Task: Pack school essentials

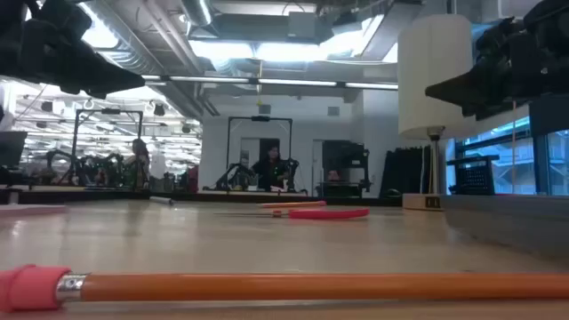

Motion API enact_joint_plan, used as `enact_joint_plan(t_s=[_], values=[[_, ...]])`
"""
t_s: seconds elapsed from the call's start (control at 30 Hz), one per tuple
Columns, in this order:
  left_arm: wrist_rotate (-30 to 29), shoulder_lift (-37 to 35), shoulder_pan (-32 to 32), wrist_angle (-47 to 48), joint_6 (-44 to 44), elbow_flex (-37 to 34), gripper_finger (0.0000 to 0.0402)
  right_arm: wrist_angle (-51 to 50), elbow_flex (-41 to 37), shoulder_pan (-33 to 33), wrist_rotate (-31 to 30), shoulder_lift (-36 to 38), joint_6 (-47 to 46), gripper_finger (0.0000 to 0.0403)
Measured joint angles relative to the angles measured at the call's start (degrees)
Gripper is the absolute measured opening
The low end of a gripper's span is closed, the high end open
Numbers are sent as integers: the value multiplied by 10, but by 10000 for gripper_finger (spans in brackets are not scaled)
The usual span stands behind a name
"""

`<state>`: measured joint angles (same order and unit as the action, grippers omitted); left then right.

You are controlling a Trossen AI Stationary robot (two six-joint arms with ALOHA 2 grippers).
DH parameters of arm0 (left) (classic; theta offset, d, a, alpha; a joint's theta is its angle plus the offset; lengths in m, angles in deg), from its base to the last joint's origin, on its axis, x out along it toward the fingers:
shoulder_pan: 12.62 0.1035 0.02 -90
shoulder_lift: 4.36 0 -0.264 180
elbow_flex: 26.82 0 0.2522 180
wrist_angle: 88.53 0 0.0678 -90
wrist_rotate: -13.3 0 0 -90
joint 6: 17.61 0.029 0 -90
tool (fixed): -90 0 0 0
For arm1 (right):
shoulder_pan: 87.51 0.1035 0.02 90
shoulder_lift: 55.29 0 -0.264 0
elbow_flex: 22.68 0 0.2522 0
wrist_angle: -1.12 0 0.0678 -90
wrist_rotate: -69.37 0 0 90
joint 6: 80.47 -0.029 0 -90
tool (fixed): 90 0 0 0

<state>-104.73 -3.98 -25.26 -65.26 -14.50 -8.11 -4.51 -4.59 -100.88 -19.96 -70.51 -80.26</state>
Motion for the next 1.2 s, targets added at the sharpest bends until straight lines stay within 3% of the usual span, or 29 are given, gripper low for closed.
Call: enact_joint_plan(t_s=[0.23, 0.43, 0.67, 0.87, 1.2], values=[[0, 0, 0, 0, 0, 0, 47, -6, 5, 0, -6, 0, 1, 0], [0, 0, 0, 0, 0, 0, 47, -87, 90, 0, -17, -33, 17, 0], [-1, 0, 0, 0, 0, 0, 47, -241, 251, 0, -64, -183, 30, 0], [-15, 0, 0, 1, -13, 0, 47, -279, 361, 0, -84, -336, 33, 3], [-15, 0, 0, 4, -10, 0, 47, -280, 513, -14, -116, -517, 67, 82]])
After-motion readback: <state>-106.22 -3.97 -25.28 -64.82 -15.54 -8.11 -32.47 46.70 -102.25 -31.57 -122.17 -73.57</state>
